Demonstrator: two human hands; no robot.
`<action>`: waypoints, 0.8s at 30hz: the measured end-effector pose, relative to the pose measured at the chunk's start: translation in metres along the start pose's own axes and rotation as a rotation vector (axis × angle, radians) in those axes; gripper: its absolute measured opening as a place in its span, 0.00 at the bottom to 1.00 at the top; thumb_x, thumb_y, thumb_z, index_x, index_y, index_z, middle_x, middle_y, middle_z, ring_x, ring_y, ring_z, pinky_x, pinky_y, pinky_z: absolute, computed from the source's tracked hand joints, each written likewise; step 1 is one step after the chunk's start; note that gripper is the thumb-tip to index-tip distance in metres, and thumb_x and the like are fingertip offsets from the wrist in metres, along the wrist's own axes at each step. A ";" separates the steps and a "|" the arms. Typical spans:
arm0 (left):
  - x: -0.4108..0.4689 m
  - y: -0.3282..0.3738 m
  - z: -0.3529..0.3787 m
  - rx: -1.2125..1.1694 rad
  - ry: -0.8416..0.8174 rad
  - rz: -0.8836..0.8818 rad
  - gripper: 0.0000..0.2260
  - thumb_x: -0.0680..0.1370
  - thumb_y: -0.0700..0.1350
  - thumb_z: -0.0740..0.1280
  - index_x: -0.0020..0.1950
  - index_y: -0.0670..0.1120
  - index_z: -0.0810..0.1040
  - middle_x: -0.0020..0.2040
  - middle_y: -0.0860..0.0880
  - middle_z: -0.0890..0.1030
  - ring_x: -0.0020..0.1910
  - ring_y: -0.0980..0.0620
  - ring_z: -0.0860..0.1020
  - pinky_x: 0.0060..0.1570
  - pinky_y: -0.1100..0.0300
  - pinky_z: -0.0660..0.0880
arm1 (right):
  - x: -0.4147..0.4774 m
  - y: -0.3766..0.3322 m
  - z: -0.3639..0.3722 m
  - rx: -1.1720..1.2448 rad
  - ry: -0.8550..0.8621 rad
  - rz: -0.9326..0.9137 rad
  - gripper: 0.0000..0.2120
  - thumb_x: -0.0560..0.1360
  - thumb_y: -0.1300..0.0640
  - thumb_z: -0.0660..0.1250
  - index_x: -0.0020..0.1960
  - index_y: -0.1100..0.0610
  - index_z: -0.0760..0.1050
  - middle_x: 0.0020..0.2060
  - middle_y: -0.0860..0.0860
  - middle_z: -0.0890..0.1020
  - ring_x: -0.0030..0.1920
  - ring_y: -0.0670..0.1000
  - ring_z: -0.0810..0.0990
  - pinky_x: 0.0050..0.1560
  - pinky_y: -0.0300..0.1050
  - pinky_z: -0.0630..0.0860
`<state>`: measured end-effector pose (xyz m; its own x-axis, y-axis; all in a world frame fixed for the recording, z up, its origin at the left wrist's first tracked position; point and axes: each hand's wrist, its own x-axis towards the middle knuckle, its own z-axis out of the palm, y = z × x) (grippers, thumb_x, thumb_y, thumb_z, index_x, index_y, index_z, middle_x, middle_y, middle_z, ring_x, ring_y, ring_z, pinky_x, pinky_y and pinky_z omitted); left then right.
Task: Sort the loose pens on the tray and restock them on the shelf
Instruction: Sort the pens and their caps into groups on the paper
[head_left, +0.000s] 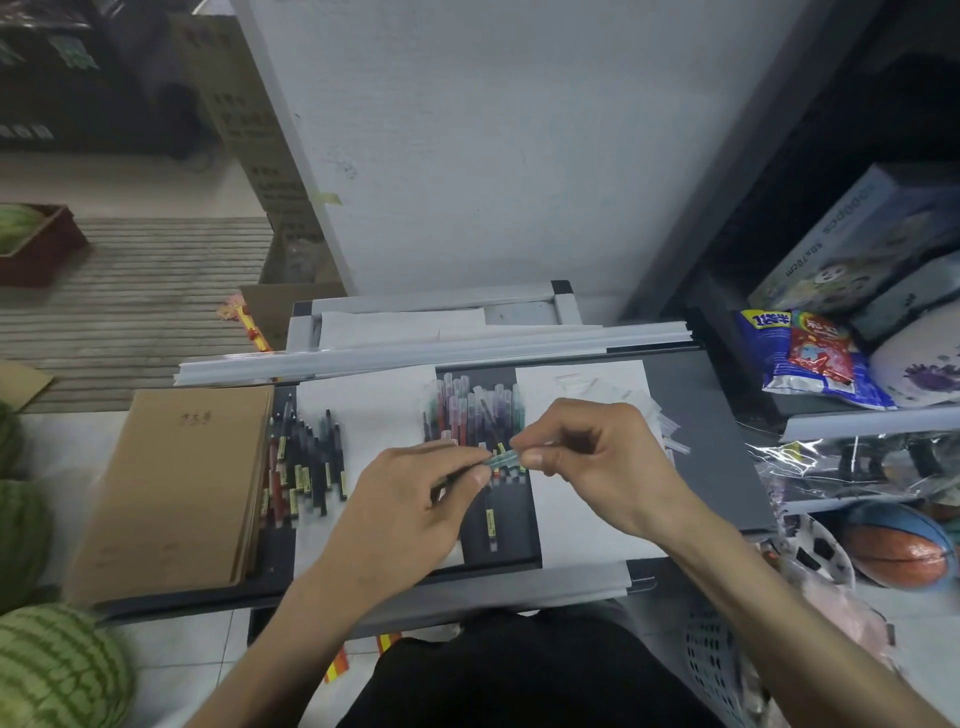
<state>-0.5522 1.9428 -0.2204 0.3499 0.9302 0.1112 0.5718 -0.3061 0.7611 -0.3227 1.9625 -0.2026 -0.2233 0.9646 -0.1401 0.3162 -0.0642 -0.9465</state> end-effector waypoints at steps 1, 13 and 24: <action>0.001 -0.001 0.001 0.016 -0.006 0.016 0.10 0.84 0.51 0.64 0.54 0.52 0.85 0.38 0.58 0.79 0.36 0.54 0.76 0.37 0.58 0.73 | 0.001 0.001 0.002 -0.012 0.007 0.000 0.10 0.74 0.67 0.76 0.43 0.53 0.87 0.37 0.47 0.86 0.36 0.44 0.80 0.42 0.37 0.76; 0.009 -0.017 0.035 -0.142 0.018 -0.124 0.11 0.85 0.47 0.65 0.44 0.49 0.82 0.32 0.51 0.76 0.32 0.50 0.72 0.34 0.58 0.68 | 0.011 0.039 0.032 0.597 0.110 0.226 0.08 0.78 0.62 0.72 0.46 0.68 0.81 0.35 0.58 0.81 0.32 0.50 0.74 0.36 0.42 0.70; 0.001 -0.061 0.075 -0.097 -0.094 -0.478 0.07 0.82 0.47 0.67 0.53 0.52 0.86 0.42 0.57 0.84 0.41 0.58 0.80 0.47 0.62 0.76 | 0.033 0.090 0.043 0.191 0.129 0.482 0.10 0.82 0.57 0.68 0.48 0.64 0.80 0.38 0.56 0.87 0.42 0.59 0.88 0.46 0.51 0.82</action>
<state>-0.5313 1.9477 -0.3143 0.1333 0.9381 -0.3198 0.6144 0.1749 0.7693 -0.3419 1.9779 -0.3047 0.0250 0.8372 -0.5463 0.1789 -0.5414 -0.8215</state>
